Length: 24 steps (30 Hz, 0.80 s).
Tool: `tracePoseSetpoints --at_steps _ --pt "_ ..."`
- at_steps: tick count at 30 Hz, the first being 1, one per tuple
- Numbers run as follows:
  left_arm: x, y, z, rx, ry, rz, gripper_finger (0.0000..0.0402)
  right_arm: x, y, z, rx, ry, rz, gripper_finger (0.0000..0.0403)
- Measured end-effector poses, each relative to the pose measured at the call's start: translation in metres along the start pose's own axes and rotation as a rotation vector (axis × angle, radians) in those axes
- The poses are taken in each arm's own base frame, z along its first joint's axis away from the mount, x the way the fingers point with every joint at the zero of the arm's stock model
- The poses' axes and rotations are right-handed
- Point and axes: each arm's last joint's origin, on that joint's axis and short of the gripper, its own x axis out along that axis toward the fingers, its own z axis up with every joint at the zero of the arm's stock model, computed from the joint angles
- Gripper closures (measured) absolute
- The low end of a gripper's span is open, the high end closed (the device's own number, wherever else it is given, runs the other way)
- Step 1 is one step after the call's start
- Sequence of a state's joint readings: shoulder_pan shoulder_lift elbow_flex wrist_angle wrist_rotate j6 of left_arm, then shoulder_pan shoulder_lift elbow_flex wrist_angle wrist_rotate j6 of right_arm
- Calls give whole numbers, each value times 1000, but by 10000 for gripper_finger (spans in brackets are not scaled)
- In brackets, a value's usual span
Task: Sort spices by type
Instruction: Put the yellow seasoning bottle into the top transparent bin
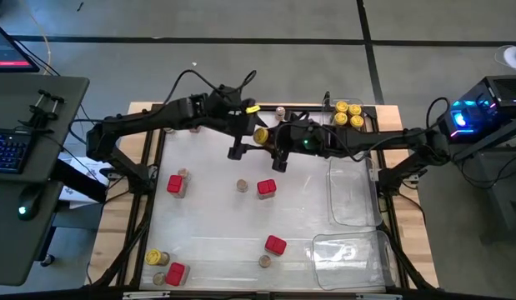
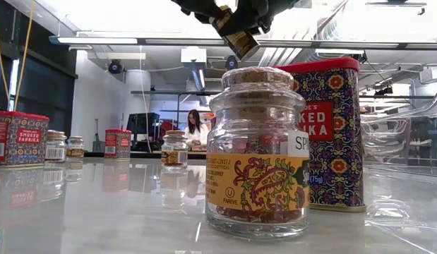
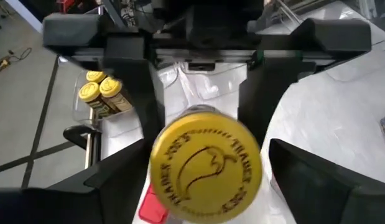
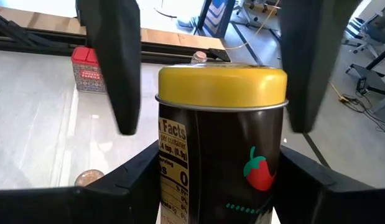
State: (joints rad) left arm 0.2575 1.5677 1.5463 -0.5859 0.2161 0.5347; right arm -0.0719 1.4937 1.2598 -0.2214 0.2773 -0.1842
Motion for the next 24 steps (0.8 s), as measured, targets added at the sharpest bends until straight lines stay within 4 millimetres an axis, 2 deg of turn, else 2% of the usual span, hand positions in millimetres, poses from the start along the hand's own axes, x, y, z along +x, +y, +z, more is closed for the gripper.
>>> tracePoseSetpoints --at_steps 4,9,12,16,18,24 --pt "3 0 2 -12 -15 9 132 0 0 0 0 1 0 176" --pt "2 0 2 -17 -20 12 205 0 0 -1 -3 3 -2 176" --pt "2 1 1 -16 -10 20 213 0 0 0 -11 11 -30 169" --pt "1 5 -3 -49 17 37 213 -5 -6 9 -1 21 -98 51" --pt "-3 9 -4 -56 33 75 213 -9 -10 15 -3 36 -132 21" --pt "-16 23 -17 -82 93 147 213 -27 -22 26 -46 162 -244 70"
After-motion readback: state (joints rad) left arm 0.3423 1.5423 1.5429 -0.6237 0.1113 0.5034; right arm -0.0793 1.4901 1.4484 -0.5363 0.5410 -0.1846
